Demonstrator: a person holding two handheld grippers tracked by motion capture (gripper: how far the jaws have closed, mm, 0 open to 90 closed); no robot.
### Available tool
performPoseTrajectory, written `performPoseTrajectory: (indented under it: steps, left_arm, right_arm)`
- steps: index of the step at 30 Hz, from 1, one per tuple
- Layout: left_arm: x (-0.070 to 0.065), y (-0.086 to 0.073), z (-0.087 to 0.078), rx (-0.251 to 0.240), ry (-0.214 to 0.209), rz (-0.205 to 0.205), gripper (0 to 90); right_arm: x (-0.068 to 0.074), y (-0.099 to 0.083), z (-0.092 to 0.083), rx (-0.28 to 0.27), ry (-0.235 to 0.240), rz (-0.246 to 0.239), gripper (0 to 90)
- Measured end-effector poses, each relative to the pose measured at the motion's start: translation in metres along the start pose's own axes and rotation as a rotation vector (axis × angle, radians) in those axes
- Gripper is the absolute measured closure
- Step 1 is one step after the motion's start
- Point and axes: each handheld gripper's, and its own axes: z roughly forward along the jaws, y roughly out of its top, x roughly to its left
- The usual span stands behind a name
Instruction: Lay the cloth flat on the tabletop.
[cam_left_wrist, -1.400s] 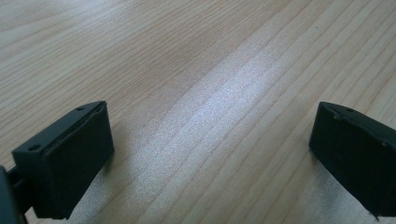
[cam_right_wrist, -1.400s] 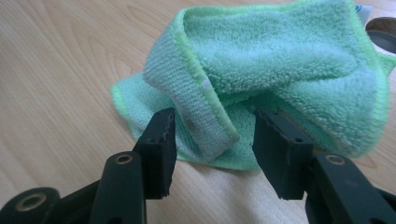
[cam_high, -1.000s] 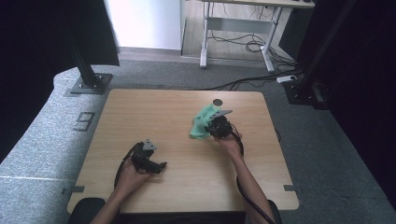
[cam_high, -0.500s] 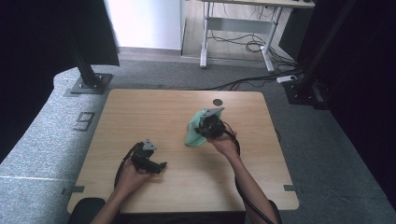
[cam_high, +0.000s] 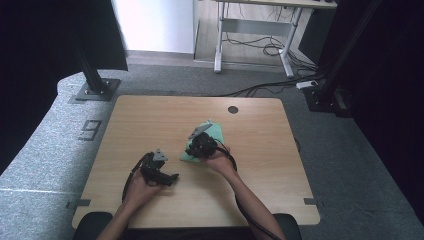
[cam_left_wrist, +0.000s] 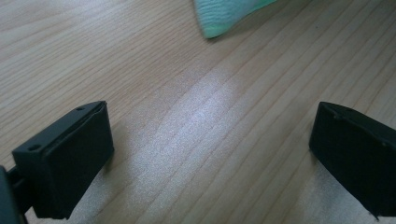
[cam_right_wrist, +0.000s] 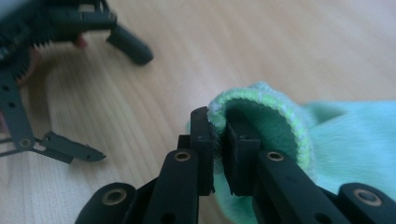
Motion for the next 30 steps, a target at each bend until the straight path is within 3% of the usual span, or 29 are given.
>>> performPoseTrajectory:
  steps: [1, 2, 3, 4, 5, 9, 16, 22, 24, 27, 30]
  left_arm:
    - [0.0, 0.0, 0.0, 0.0, 0.0, 0.0, 0.0]
    - [0.0, 0.0, 0.0, 0.0, 0.0, 0.0, 0.0]
    - [0.0, 0.0, 0.0, -0.002, 0.0, -0.003, 0.0]
    - [0.0, 0.0, 0.0, -0.002, 0.0, -0.003, 0.0]
    - [0.0, 0.0, 0.0, 0.001, -0.001, 0.0, 0.0]
    - [0.0, 0.0, 0.0, 0.0, 0.0, -0.001, 0.0]
    - [0.0, 0.0, 0.0, 0.0, 0.0, -0.001, 0.0]
    - [0.0, 0.0, 0.0, -0.001, -0.003, -0.001, 0.0]
    - [0.0, 0.002, 0.0, 0.012, -0.002, -0.002, 0.0]
    - [0.001, 0.009, 0.0, 0.019, -0.01, -0.011, 7.5]
    - [-0.001, 0.017, -0.001, -0.006, -0.034, -0.017, 10.3]
  right_arm:
    - [0.002, -0.005, 0.01, 0.023, 0.014, 0.006, 78.6]
    - [0.002, -0.005, 0.01, 0.023, 0.014, 0.006, 78.6]
    - [0.003, -0.01, 0.014, 0.035, 0.024, 0.01, 70.3]
    - [0.003, -0.01, 0.014, 0.035, 0.024, 0.01, 70.3]
    - [0.004, -0.011, 0.012, 0.036, 0.035, 0.017, 61.6]
    - [0.007, -0.015, -0.006, 0.025, 0.036, 0.035, 54.9]
    - [0.009, -0.037, -0.037, 0.011, 0.03, 0.056, 54.0]
    - [0.0, -0.064, -0.058, 0.009, -0.032, 0.098, 53.5]
    - [-0.005, -0.071, -0.061, -0.004, -0.041, 0.12, 52.9]
    - [-0.01, -0.08, -0.057, -0.023, -0.044, 0.148, 51.8]
    - [-0.011, -0.082, -0.052, -0.017, -0.046, 0.148, 51.2]
